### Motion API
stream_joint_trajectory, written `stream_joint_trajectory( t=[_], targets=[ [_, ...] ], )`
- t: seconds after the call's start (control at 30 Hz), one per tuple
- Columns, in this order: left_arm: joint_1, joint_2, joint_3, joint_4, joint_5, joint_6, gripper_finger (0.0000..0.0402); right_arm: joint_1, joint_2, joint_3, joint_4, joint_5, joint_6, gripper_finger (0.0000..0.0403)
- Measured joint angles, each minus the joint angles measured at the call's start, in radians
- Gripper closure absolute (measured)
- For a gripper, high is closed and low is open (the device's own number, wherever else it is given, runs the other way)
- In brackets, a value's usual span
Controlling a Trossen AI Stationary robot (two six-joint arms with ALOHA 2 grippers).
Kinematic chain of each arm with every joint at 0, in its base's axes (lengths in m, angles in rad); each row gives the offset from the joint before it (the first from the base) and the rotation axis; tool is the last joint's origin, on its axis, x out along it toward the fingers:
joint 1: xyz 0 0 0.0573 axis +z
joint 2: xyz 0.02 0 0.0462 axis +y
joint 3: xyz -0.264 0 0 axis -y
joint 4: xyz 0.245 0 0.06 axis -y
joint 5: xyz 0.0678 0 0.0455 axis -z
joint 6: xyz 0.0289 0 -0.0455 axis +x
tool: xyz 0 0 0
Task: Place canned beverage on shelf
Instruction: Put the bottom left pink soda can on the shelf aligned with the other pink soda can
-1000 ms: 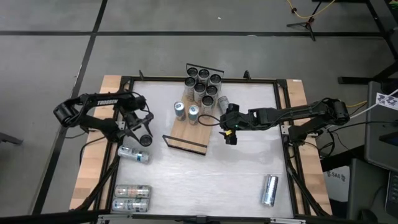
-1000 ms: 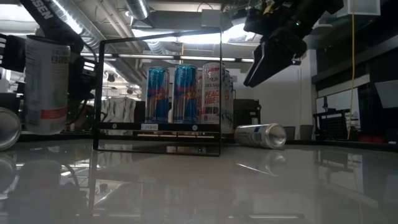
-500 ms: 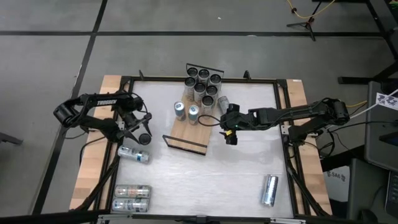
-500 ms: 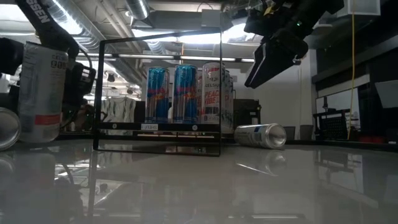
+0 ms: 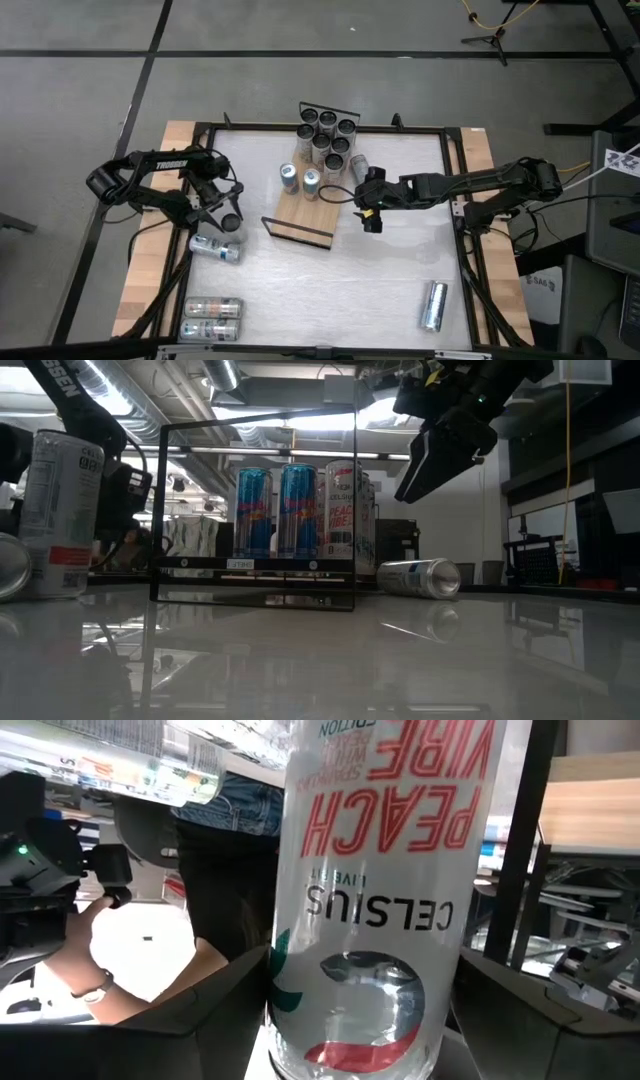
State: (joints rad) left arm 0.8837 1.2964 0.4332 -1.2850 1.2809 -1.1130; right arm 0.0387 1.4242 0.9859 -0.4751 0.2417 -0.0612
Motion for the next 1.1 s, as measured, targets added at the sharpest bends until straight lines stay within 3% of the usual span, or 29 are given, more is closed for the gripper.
stream_joint_trajectory(
  t=[0.6,1.1],
  targets=[
    [0.0,-0.001,0.0,-0.008,-0.026,0.105,0.012,0.0,0.0,0.0,0.001,0.0,0.0,0.0051],
    [0.002,-0.001,0.0,-0.033,0.038,0.232,0.012,0.0,0.0,0.0,0.001,0.0,0.0,0.0052]
  ],
)
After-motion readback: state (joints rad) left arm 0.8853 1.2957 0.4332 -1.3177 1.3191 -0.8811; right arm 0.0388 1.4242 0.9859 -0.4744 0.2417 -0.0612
